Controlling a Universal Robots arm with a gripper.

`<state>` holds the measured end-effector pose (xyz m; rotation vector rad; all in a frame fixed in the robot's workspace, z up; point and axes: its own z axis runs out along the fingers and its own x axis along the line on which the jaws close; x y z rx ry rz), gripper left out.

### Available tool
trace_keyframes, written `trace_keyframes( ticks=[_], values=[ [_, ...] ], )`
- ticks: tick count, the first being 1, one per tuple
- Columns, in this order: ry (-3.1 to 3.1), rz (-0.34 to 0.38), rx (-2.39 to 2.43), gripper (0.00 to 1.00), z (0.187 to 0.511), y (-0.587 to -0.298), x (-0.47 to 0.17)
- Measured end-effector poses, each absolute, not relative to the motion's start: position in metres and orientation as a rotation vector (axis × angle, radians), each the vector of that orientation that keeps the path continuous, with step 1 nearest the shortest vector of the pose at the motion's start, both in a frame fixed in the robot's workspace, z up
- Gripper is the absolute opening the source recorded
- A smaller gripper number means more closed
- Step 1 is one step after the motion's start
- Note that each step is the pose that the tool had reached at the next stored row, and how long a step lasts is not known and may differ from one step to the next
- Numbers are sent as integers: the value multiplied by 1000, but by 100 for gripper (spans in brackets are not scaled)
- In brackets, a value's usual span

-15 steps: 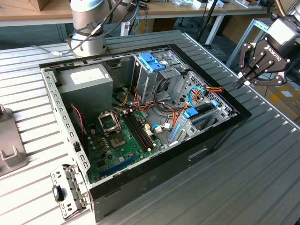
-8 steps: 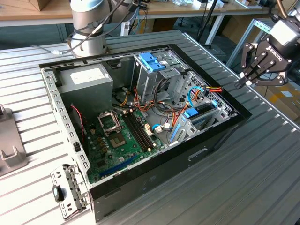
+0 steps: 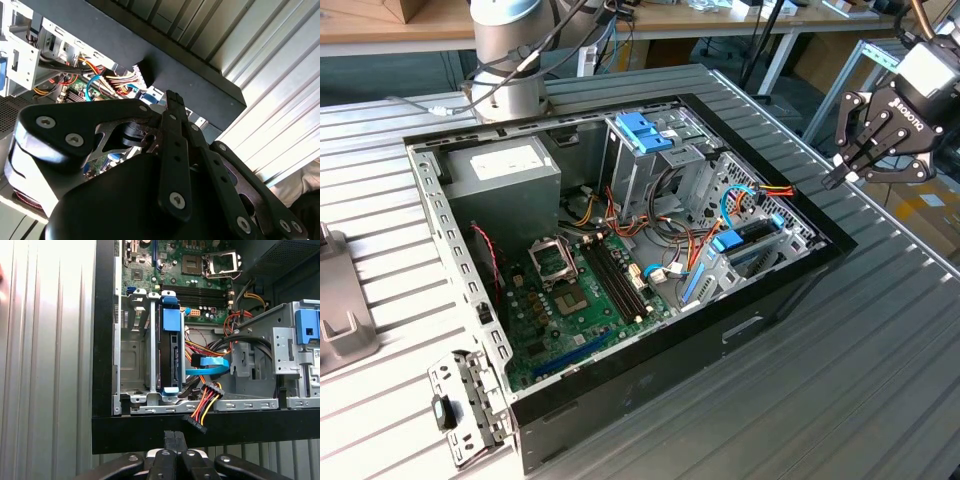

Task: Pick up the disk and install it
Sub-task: 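Insert the first disk wire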

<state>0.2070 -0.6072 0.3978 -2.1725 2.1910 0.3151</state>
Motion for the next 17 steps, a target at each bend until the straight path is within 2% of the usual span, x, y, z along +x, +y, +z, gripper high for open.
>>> trace_keyframes(
  ticks=[9,11,12,15,17],
  values=[
    [2191,315,-2172,11,398,-607,207],
    [2191,315,-2172,24,398,-607,207],
    [2191,315,-2173,24,398,-607,207],
    [2191,315,-2172,42,398,-607,207],
    [2191,315,-2172,42,397,-607,207]
  ],
)
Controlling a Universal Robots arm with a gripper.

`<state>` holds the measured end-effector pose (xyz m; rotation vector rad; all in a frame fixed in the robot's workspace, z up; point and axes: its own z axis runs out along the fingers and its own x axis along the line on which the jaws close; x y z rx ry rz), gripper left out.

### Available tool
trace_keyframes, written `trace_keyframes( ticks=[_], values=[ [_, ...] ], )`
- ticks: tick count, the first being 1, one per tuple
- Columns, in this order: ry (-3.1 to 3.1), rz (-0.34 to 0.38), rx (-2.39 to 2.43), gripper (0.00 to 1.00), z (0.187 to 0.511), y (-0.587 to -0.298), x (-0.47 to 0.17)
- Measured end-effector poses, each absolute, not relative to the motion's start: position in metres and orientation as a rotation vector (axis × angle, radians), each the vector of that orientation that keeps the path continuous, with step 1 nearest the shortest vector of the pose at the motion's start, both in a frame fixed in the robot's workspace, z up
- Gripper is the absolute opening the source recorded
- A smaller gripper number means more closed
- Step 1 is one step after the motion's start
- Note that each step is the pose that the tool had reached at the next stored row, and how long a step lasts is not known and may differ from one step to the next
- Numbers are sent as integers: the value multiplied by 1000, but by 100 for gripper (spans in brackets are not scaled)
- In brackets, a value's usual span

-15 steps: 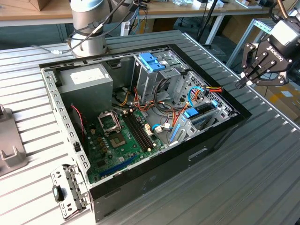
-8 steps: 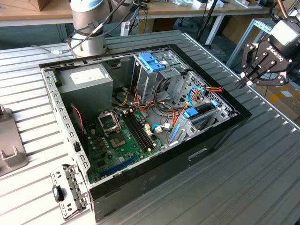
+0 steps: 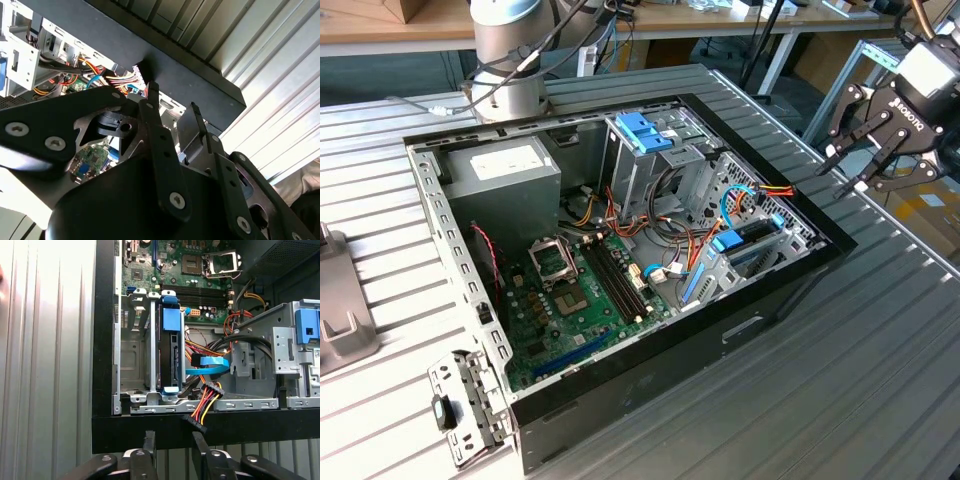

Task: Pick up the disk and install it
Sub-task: 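Insert the first disk wire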

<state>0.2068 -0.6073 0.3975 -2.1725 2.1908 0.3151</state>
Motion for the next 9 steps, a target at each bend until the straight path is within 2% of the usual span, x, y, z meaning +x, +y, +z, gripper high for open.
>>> trace_keyframes(
  ticks=[7,9],
  values=[
    [2195,309,-2175,42,395,-607,190],
    [2223,262,-2198,42,393,-601,183]
  ],
)
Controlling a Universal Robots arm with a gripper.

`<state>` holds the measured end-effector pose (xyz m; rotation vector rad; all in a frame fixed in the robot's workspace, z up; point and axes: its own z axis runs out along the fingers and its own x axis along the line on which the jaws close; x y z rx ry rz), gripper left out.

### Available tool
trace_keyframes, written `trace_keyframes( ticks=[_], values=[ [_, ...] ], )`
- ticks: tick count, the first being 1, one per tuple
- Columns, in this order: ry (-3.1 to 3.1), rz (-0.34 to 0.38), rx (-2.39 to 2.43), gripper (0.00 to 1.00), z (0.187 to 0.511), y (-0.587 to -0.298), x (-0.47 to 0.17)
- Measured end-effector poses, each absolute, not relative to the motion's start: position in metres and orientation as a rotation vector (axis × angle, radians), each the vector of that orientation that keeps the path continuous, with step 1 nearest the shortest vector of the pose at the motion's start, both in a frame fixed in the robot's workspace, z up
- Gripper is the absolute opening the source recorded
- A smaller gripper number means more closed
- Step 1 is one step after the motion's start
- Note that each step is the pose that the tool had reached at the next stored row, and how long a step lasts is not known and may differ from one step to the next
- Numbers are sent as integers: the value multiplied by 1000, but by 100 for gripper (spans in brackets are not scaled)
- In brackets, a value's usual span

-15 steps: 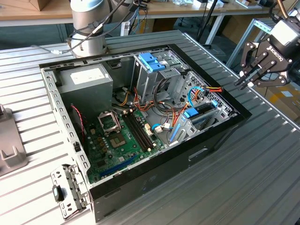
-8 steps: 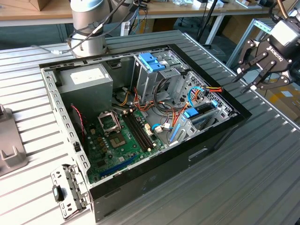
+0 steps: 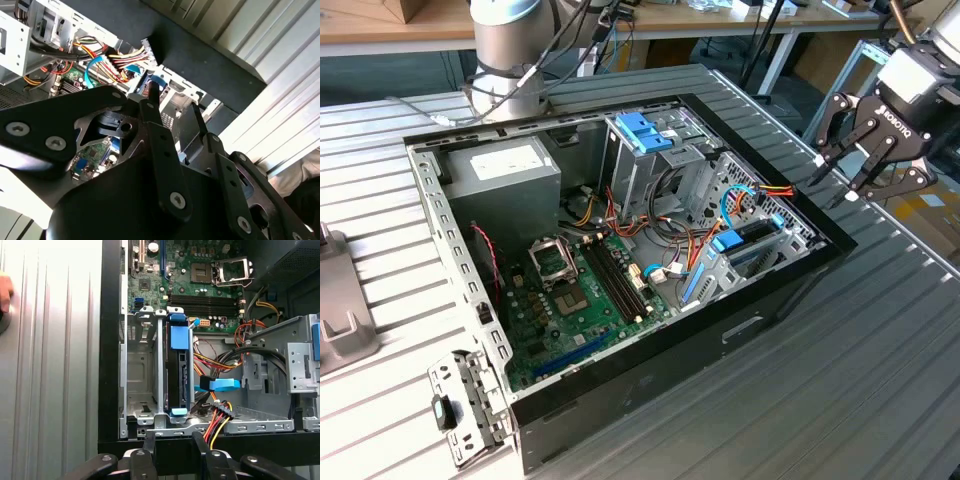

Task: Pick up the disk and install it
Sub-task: 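Insert the first disk wire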

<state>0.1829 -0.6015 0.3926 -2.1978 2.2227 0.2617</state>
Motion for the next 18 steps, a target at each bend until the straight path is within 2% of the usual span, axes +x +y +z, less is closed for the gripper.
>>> trace_keyframes(
  ticks=[8,18],
  values=[
    [2222,262,-2198,42,385,-584,165],
    [2215,245,-2193,42,384,-583,165]
  ],
)
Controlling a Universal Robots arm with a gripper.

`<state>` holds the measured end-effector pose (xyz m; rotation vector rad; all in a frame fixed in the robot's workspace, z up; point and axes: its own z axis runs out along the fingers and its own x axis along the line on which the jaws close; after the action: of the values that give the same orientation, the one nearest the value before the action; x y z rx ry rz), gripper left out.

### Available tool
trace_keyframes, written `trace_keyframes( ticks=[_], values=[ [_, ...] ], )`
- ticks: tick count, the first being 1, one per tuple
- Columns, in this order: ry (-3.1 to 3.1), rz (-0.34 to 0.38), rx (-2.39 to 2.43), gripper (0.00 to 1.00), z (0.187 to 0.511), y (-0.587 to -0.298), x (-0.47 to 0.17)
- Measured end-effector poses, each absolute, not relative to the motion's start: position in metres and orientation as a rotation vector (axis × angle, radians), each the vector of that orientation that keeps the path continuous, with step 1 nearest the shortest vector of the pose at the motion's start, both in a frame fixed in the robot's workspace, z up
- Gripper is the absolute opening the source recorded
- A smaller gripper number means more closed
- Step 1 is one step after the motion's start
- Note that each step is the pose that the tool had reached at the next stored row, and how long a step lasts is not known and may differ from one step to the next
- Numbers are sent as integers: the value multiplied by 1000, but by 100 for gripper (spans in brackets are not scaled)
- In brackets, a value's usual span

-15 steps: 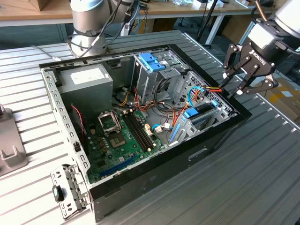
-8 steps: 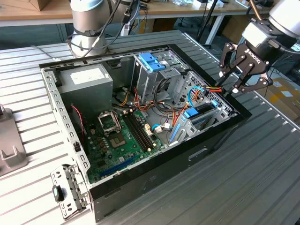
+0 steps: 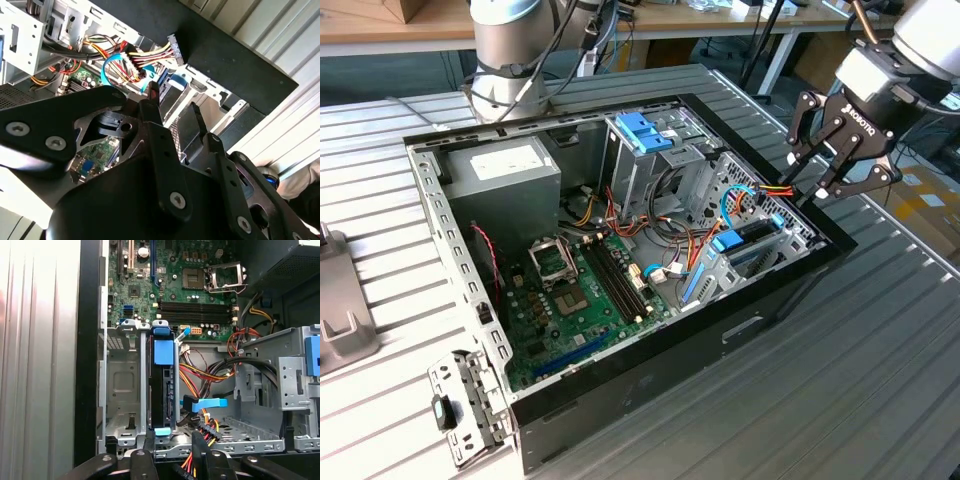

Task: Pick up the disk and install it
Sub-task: 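Insert the first disk wire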

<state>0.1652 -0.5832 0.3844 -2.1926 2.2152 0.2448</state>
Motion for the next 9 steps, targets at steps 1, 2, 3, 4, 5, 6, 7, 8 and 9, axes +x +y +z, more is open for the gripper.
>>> trace_keyframes(
  ticks=[1,2,3,4,5,6,7,8,9],
  values=[
    [2206,223,-2186,42,384,-583,165],
    [2200,211,-2182,42,384,-583,165],
    [2195,199,-2178,42,384,-583,165],
    [2187,183,-2172,42,384,-583,165],
    [2181,170,-2168,42,384,-583,165],
    [2171,149,-2160,42,384,-583,165],
    [2165,136,-2156,42,383,-583,165],
    [2159,124,-2151,42,383,-583,165],
    [2155,115,-2148,42,383,-583,165]
  ],
)
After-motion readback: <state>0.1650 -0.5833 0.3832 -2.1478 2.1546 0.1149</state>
